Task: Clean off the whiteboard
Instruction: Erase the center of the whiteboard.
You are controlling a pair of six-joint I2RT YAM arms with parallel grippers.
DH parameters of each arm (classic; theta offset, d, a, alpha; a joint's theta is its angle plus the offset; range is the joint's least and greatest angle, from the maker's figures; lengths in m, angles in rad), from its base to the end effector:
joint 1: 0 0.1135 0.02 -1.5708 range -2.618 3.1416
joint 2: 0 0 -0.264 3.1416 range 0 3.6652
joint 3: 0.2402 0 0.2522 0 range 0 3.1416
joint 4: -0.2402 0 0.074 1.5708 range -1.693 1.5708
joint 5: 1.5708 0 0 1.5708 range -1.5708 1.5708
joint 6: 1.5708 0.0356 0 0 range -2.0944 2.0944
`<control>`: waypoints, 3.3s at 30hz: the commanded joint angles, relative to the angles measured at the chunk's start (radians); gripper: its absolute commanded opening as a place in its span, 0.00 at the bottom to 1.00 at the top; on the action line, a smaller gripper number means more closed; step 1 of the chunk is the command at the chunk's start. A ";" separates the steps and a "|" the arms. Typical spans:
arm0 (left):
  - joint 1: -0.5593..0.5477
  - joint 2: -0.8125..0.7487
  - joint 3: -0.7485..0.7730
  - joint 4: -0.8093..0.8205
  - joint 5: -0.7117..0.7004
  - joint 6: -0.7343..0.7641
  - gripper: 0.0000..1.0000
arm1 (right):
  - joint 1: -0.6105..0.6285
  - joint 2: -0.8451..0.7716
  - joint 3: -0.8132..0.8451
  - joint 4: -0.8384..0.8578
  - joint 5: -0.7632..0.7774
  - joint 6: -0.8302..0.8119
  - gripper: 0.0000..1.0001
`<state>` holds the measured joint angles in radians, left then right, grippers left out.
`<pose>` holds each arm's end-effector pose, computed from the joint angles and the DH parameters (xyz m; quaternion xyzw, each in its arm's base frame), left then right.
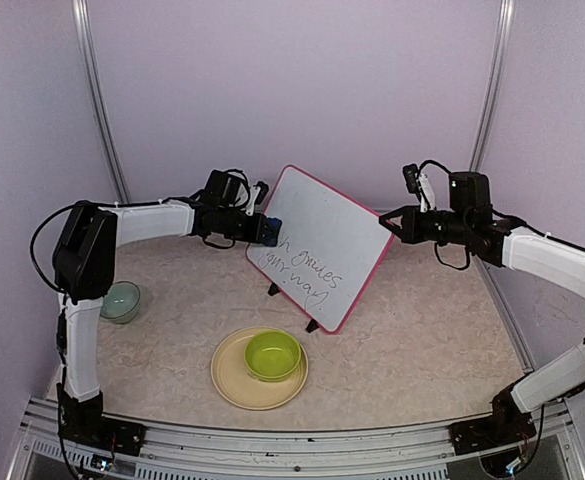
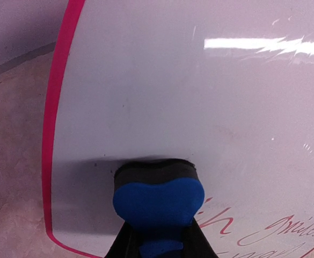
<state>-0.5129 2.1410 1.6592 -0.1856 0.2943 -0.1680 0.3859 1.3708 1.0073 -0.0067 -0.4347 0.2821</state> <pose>0.4239 -0.2506 0.2085 0.2158 0.8658 -0.2685 0.3629 0.2880 0.1332 0.3028 -0.1634 0.7983 0.3489 0.4628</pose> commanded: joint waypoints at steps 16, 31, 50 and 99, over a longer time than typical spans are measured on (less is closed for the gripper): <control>-0.049 -0.028 -0.229 0.083 -0.051 -0.017 0.02 | 0.044 0.027 -0.008 -0.046 -0.142 -0.089 0.00; -0.084 -0.027 -0.028 0.001 -0.076 -0.015 0.02 | 0.045 0.029 -0.010 -0.046 -0.144 -0.089 0.00; -0.095 -0.033 -0.277 0.104 -0.145 -0.085 0.01 | 0.053 0.019 -0.011 -0.051 -0.145 -0.091 0.00; -0.214 0.004 -0.185 0.186 -0.091 -0.141 0.02 | 0.063 0.039 0.003 -0.058 -0.146 -0.096 0.00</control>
<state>-0.6544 2.0956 1.4548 -0.0830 0.1246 -0.3065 0.3943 1.3819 1.0164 -0.0032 -0.4023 0.2829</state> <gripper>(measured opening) 0.216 0.054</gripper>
